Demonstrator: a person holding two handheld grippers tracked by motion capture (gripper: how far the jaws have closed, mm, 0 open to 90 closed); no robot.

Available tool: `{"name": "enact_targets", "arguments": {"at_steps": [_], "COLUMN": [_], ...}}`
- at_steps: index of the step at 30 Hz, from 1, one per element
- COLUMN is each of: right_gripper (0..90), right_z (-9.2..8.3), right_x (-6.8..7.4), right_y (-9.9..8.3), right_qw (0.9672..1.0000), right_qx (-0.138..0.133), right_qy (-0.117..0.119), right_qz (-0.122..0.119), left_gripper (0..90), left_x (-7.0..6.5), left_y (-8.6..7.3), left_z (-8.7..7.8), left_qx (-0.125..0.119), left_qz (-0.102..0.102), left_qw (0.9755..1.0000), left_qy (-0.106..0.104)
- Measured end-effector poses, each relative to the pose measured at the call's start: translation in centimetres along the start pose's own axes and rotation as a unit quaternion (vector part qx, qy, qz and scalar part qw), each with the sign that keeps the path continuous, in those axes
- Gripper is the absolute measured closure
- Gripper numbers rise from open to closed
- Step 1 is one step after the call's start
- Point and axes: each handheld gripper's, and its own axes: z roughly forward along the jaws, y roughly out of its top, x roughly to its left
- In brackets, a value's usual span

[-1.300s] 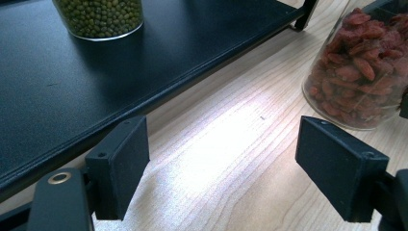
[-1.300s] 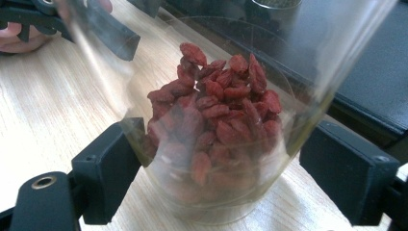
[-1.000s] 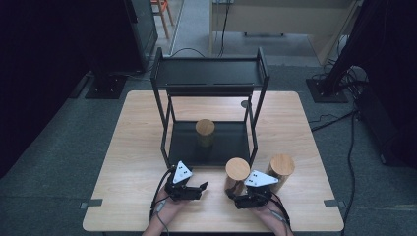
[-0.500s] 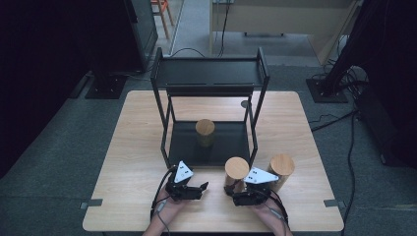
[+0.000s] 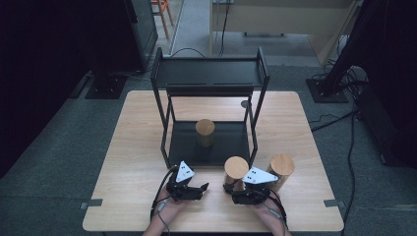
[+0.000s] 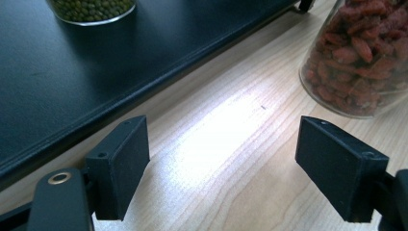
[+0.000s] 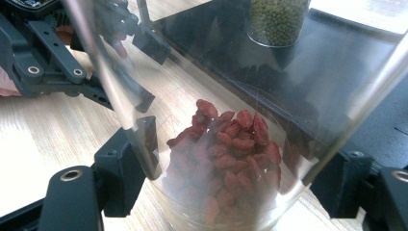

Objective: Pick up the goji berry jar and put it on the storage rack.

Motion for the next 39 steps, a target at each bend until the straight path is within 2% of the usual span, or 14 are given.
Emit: {"name": "enact_targets", "arguments": {"at_steps": [6,15,20,26,39], "right_gripper": [25.0,25.0,25.0,25.0,25.0], "right_z": [0.0,-0.3,-0.5,-0.3,0.2], "right_x": [-0.1,0.2,0.0,0.3,1.1], "right_y": [0.0,0.4,0.7,0.7,1.3], "right_qw": [0.9999,0.9999,0.9998,0.9999,0.9999], "right_qx": [-0.006,-0.013,-0.019,-0.013,-0.010], "right_qy": [-0.001,-0.007,-0.008,-0.009,-0.009], "right_qz": [0.012,0.001,0.009,0.007,0.003], "left_gripper": [19.8,19.8,19.8,19.8,19.8], "left_x": [-0.1,-0.3,-0.4,-0.8,-0.9], "left_y": [0.0,0.1,0.2,0.2,0.2], "left_z": [0.1,0.3,0.5,0.8,0.8], "left_qx": [0.007,0.018,0.027,0.040,0.041], "left_qz": [0.004,0.008,0.011,0.032,0.027], "left_qw": [1.0000,0.9998,0.9996,0.9986,0.9986], "left_qy": [0.002,0.003,0.005,0.012,0.018]}}
